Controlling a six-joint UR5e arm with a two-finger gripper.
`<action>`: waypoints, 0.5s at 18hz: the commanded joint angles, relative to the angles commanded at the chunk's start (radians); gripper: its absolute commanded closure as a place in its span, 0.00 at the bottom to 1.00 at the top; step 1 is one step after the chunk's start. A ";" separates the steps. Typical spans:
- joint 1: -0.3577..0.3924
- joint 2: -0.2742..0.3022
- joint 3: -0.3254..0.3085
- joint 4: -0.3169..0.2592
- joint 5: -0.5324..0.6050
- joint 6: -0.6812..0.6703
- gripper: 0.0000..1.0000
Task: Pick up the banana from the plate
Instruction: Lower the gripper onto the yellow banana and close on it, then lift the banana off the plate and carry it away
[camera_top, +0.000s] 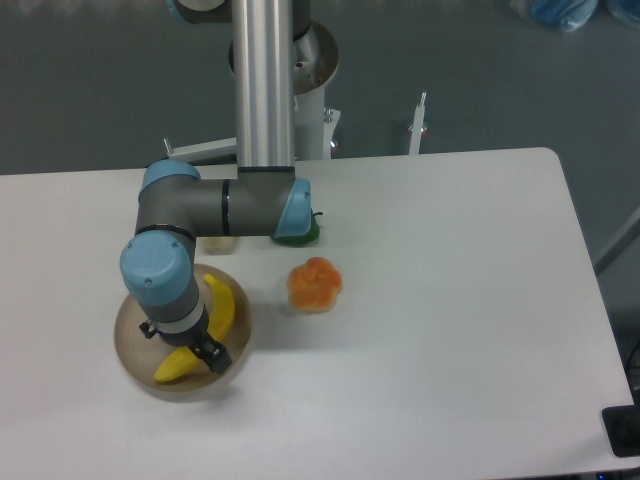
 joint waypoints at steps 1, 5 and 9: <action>0.000 0.000 0.000 0.000 -0.002 -0.006 0.56; 0.002 0.017 0.015 -0.003 -0.014 -0.005 0.60; 0.008 0.054 0.018 -0.011 -0.037 -0.003 0.60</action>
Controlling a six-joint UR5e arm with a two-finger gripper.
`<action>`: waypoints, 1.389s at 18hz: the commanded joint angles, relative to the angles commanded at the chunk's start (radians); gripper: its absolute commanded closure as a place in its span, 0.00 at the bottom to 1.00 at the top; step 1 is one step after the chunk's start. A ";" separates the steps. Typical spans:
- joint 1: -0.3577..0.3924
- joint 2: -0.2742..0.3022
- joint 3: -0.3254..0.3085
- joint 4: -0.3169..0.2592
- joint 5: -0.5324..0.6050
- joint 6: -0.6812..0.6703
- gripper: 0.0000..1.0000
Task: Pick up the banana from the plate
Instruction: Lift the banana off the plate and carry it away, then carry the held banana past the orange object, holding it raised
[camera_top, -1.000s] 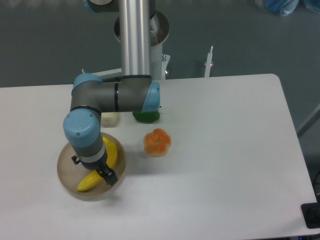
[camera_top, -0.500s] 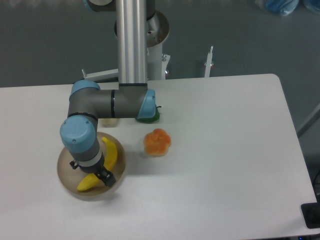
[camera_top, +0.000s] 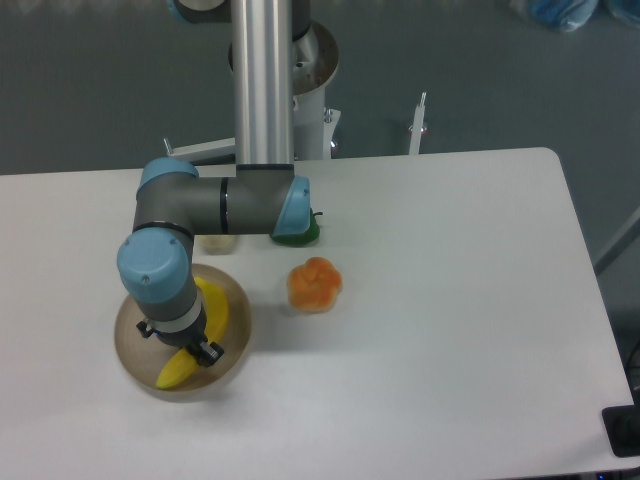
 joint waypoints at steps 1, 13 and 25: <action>0.003 0.009 -0.002 -0.002 -0.003 0.000 0.60; 0.230 0.101 0.014 -0.087 -0.072 0.164 0.60; 0.394 0.098 0.057 -0.207 -0.071 0.365 0.59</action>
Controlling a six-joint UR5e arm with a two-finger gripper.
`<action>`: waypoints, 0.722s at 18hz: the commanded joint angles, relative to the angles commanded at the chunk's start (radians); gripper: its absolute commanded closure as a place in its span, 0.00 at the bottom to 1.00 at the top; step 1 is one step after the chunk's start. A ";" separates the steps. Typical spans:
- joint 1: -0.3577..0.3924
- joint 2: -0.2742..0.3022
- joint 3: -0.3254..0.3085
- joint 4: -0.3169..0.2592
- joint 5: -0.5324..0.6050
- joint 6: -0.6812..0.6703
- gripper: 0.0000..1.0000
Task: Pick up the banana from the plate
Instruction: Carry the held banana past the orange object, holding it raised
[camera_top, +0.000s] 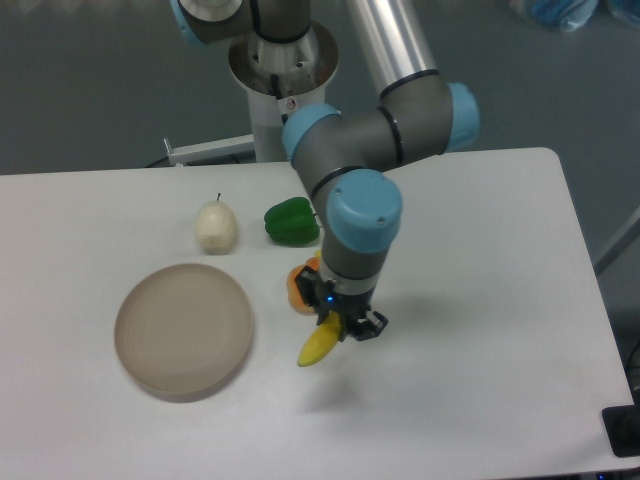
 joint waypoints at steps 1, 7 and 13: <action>0.005 0.000 0.000 0.000 0.000 0.005 0.59; 0.037 0.000 0.006 0.000 0.002 0.041 0.58; 0.101 -0.040 0.011 0.035 0.015 0.182 0.59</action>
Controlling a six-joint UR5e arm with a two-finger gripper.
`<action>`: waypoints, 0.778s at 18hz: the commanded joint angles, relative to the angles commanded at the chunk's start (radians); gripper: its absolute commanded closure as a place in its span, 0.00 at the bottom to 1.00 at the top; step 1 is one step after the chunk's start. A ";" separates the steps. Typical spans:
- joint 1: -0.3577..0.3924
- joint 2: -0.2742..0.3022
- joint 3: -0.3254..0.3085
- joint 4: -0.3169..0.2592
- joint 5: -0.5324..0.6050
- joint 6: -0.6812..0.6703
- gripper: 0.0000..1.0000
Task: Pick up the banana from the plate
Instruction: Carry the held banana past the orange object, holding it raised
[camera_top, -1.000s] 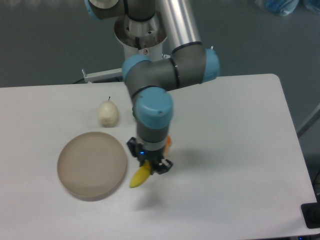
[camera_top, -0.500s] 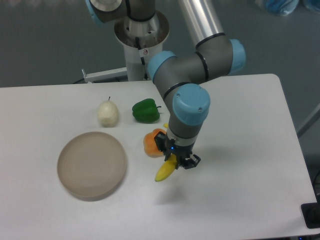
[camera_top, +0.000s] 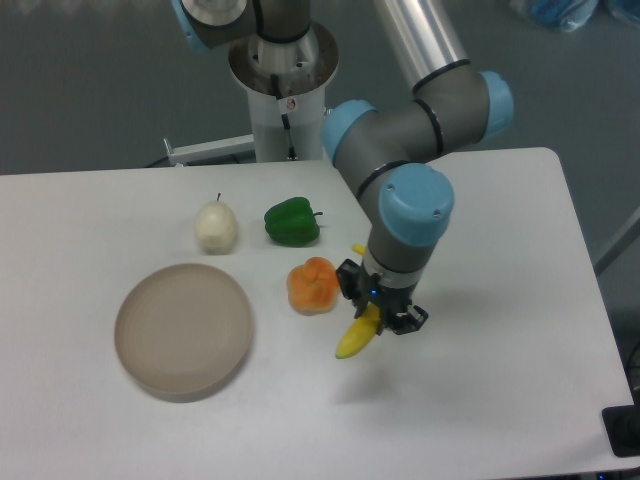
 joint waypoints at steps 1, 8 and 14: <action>0.003 -0.009 0.012 0.005 0.002 0.035 0.59; 0.012 -0.051 0.123 -0.014 0.071 0.080 0.73; 0.019 -0.048 0.135 -0.018 0.064 0.146 0.74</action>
